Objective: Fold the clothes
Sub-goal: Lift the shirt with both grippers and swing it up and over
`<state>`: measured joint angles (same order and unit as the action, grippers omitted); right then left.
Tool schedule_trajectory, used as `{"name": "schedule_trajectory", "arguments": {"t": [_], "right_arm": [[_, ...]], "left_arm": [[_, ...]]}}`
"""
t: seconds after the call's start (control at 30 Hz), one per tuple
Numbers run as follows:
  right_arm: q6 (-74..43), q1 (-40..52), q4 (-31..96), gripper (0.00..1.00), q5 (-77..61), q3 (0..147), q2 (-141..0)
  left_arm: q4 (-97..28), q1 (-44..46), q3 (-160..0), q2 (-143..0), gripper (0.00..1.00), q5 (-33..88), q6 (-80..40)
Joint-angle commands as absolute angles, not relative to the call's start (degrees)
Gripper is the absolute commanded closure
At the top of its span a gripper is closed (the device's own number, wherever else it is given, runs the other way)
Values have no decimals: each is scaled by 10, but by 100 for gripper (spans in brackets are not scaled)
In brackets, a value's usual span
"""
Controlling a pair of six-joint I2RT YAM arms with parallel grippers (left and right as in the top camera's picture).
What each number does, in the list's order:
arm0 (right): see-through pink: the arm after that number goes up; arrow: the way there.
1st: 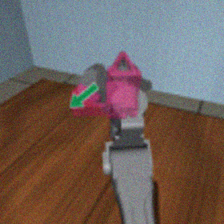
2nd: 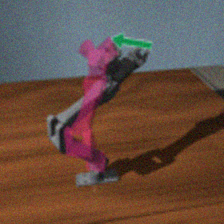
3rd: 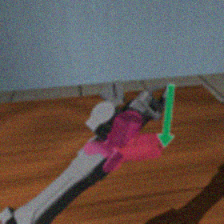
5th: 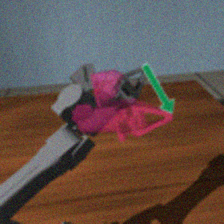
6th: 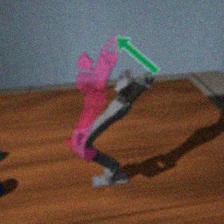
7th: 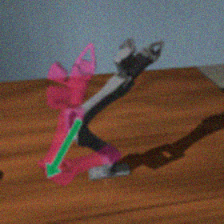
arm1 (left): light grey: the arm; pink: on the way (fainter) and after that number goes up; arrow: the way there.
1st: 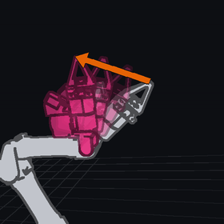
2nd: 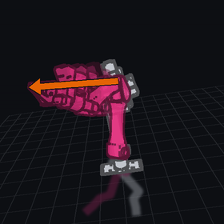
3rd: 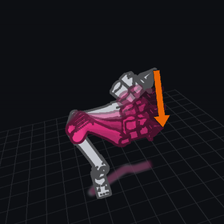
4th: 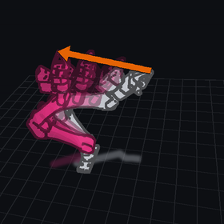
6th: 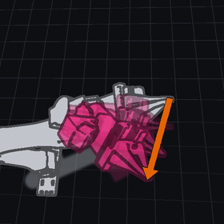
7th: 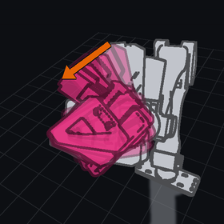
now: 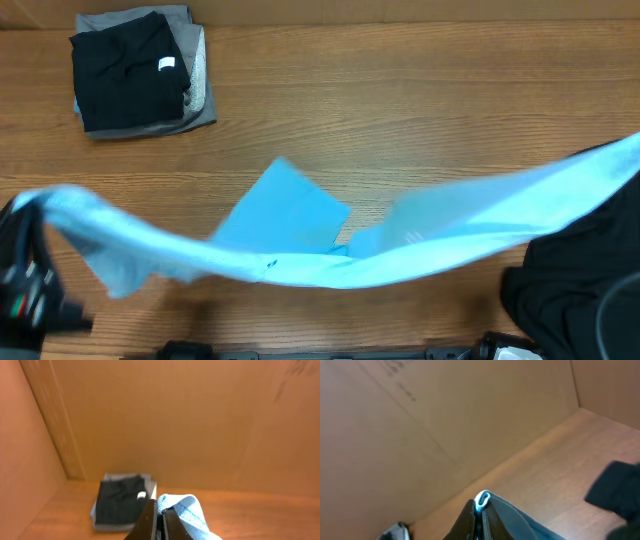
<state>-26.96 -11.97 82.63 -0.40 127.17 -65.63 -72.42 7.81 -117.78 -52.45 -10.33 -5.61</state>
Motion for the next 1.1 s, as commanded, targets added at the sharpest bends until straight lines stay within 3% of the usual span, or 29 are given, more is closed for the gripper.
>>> {"name": "schedule_trajectory", "arguments": {"t": [0.0,0.23,0.5,0.63,0.83,1.07], "right_arm": [[-267,-119,824,96,30,1267,-723],[-265,-119,749,96,11,1267,-874],[-266,-121,574,96,-151,1271,-975],[-266,-157,571,96,-162,1361,-966],[-251,-223,676,96,-166,1546,-959],[-239,-219,803,96,-166,1534,-974]], "left_arm": [[-707,79,-1143,-607,96,-138,-60],[-609,79,-1136,-818,96,-135,-46],[-450,79,-1199,-998,96,-130,-18],[-472,79,-1331,-1007,96,-131,23],[-586,78,-1552,-991,96,-130,56],[-723,78,-1561,-1002,96,-103,32]]}}
